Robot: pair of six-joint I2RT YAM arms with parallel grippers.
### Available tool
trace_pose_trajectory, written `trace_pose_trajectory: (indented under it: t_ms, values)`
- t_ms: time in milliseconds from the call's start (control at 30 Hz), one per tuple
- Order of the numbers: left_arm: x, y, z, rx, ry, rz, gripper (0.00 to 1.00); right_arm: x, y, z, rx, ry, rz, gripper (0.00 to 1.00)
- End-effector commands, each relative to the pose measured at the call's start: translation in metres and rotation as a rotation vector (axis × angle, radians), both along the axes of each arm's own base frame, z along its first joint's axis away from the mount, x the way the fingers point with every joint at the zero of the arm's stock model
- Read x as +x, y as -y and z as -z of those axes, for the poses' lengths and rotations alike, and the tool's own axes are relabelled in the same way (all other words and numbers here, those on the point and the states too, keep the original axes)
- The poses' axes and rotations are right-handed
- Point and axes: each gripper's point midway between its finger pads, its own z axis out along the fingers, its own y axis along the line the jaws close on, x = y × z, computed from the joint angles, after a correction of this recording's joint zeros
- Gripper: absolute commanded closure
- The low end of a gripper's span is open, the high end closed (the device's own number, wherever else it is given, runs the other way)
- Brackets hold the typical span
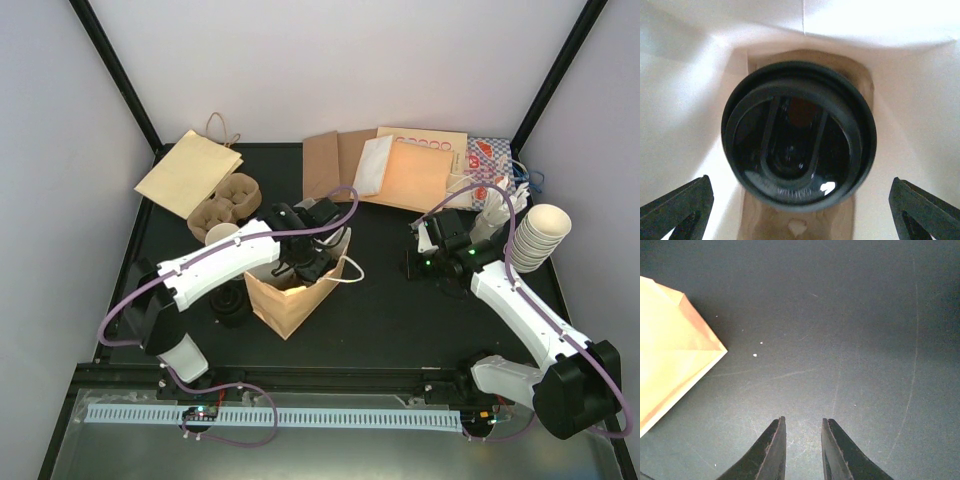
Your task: Pack the takeout coffee
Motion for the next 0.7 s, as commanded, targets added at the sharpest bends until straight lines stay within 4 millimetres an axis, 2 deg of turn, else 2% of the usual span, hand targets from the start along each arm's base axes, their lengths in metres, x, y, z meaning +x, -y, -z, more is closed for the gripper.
trace_pose_trajectory:
  t_ms: [0, 467, 667]
  values:
    - [-0.002, 0.0, -0.027, -0.051, 0.023, 0.004, 0.01, 0.003, -0.002, -0.01, 0.015, 0.021, -0.008, 0.77]
    - [-0.009, -0.005, -0.064, -0.122, 0.059, 0.002, 0.01, 0.002, -0.002, -0.012, 0.018, 0.017, -0.01, 0.77]
    - [-0.013, -0.005, -0.073, -0.149, 0.061, 0.007, 0.01, 0.002, -0.003, -0.012, 0.021, 0.018, -0.015, 0.77]
